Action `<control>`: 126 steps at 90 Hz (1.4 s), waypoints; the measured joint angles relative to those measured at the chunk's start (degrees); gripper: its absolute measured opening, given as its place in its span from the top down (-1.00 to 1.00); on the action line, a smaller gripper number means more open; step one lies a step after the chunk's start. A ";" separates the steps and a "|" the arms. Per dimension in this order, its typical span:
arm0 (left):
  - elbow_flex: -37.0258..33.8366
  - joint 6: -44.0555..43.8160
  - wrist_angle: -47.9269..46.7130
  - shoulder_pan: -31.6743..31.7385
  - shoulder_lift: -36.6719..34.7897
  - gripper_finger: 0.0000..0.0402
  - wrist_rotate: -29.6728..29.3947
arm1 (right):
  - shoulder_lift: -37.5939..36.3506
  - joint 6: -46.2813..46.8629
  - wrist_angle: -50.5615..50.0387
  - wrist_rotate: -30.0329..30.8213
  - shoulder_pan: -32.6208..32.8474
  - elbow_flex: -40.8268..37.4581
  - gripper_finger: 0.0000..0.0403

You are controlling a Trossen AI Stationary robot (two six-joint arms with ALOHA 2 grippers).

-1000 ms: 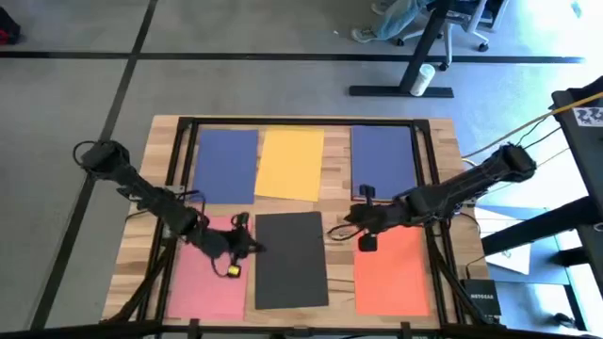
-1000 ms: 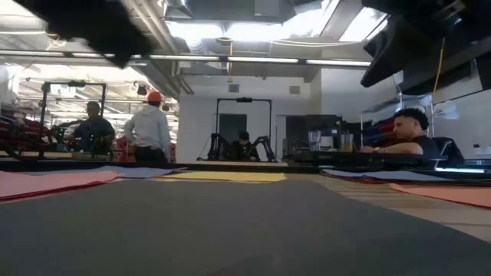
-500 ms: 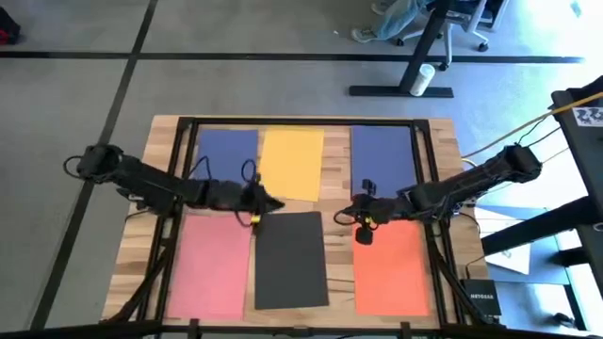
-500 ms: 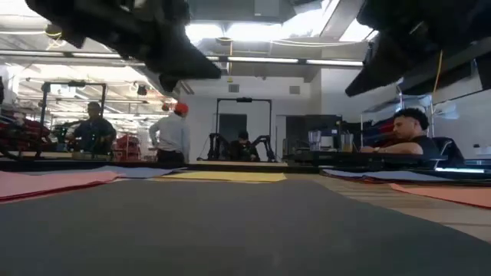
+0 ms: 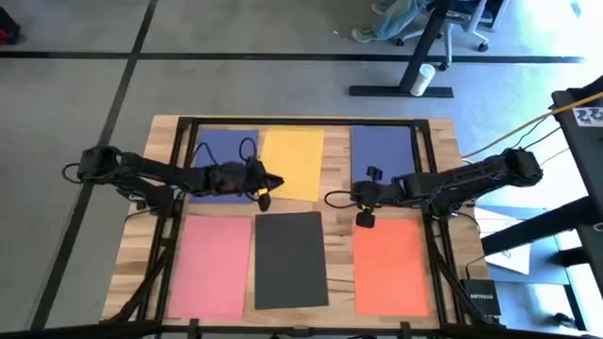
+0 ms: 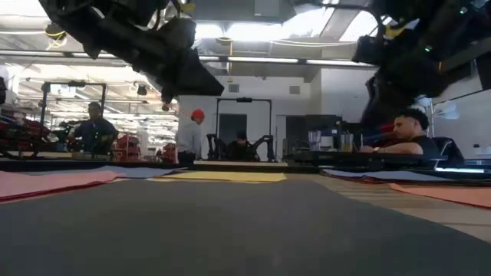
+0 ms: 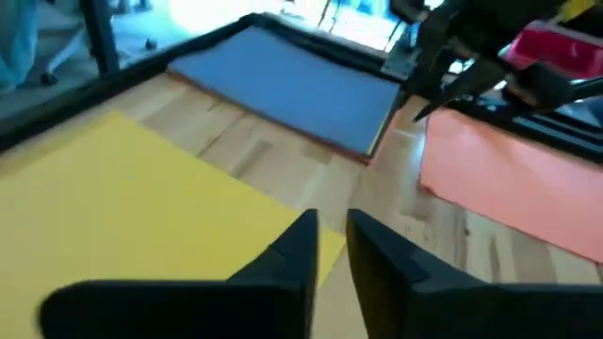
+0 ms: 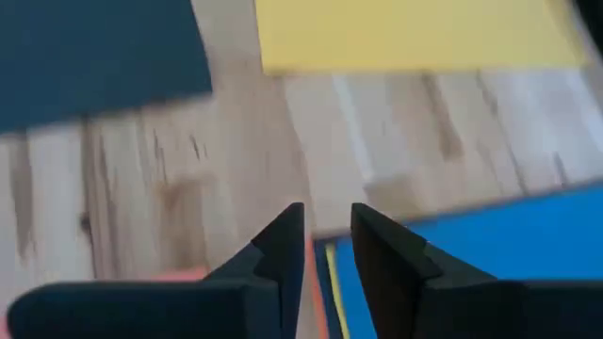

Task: Organize paper
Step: Stack the blue paper on top of the other blue paper

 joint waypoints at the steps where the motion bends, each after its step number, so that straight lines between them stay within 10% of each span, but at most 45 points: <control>1: 0.00 0.43 0.22 0.12 0.00 0.70 -0.01 | 0.00 0.00 -0.17 -0.03 0.00 0.00 0.60; 126: 0.02 -0.43 -2.88 1.81 0.04 0.41 -0.49 | 5.90 4.72 -6.66 -3.46 0.02 0.07 0.60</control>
